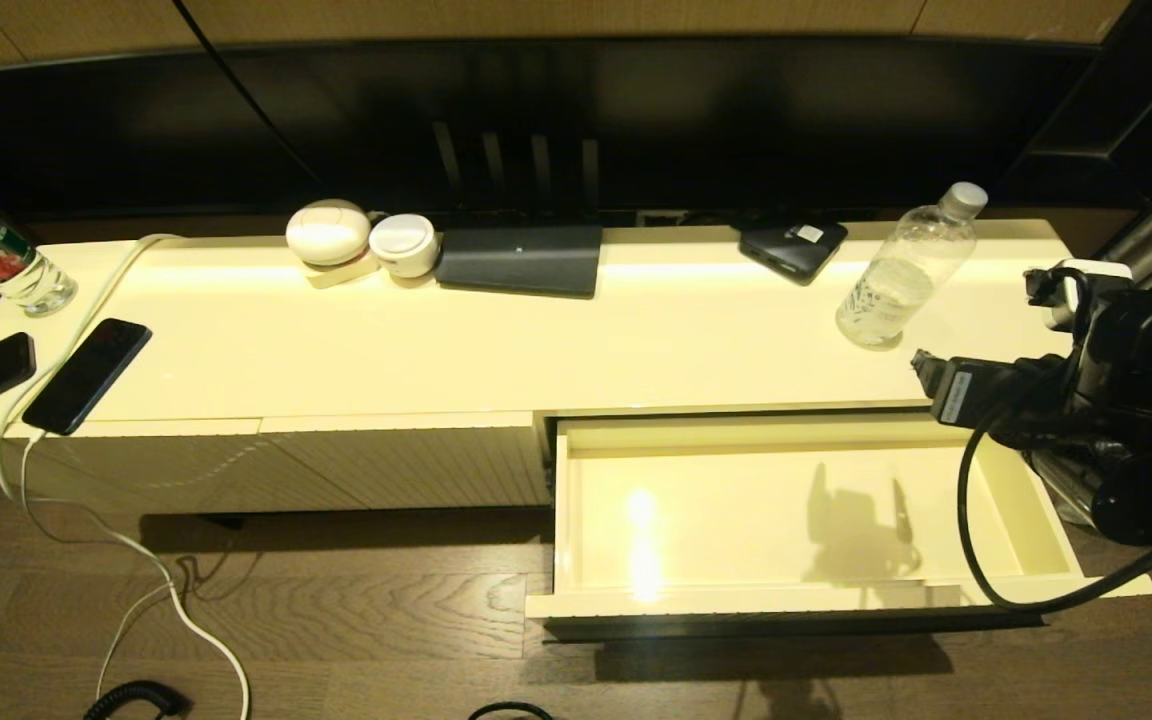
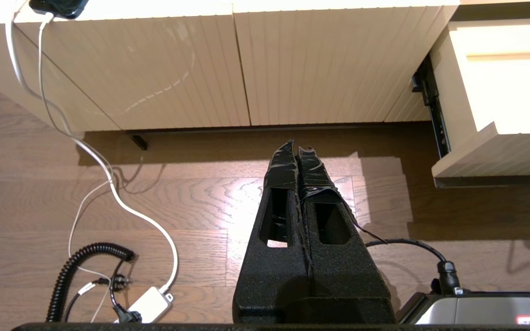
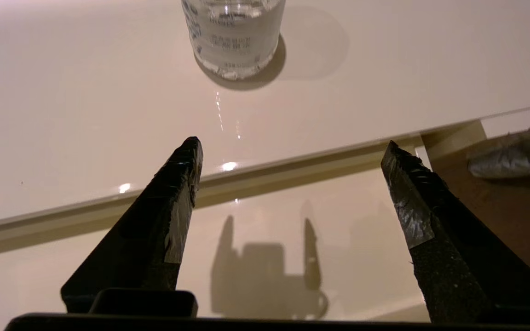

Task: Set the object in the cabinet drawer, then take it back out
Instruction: Put the mineral water in the drawer

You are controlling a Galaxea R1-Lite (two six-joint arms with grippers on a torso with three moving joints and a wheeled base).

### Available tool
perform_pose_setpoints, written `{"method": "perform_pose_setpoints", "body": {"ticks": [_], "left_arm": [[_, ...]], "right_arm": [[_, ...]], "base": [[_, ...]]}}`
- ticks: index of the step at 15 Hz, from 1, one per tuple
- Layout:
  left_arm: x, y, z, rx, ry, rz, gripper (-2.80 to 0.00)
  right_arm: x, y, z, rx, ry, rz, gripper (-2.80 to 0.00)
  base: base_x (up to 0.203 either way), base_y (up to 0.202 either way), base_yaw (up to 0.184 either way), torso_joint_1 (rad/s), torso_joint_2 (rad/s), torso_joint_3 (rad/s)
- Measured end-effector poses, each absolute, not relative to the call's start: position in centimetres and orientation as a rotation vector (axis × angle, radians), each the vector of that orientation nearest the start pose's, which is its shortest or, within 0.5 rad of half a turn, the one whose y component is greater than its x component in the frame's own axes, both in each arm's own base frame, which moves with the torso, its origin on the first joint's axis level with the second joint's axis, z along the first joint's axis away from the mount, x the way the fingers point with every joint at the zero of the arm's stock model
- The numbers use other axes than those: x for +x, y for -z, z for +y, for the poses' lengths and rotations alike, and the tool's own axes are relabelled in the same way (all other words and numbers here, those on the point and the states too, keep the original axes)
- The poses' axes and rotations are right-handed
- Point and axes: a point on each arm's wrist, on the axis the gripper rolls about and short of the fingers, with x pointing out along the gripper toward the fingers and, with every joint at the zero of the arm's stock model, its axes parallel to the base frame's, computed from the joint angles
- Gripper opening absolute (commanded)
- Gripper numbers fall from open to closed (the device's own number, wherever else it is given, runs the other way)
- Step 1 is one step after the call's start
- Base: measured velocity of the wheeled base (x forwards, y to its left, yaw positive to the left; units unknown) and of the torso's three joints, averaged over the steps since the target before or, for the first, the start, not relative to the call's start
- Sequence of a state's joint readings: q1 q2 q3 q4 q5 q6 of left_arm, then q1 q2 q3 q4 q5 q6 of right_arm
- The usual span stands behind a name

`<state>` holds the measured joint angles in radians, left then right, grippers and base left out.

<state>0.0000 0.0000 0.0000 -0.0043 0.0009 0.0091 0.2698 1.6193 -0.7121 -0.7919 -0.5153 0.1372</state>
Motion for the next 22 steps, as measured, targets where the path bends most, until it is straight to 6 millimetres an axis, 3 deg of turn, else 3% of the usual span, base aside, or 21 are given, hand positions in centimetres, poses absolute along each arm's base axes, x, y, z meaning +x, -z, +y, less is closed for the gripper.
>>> {"method": "perform_pose_setpoints", "body": {"ticks": [5, 12, 22], "left_arm": [[-2.3, -7.6, 0.0, 0.009, -0.002, -0.004, -2.80], [-2.3, -7.6, 0.0, 0.009, 0.000, -0.004, -2.80], [-2.3, -7.6, 0.0, 0.009, 0.000, -0.004, -2.80]], "right_arm": [[29.8, -18.9, 7.0, 0.019, 0.236, -0.130, 0.00], [33.5, -18.0, 7.7, -0.030, 0.203, -0.296, 0.00], [37.8, -18.4, 6.6, -0.065, 0.242, -0.389, 0.00]], "base": [[0.000, 0.000, 0.000, 0.000, 0.00, 0.000], [0.000, 0.000, 0.000, 0.000, 0.00, 0.000], [0.000, 0.000, 0.000, 0.000, 0.00, 0.000]]}}
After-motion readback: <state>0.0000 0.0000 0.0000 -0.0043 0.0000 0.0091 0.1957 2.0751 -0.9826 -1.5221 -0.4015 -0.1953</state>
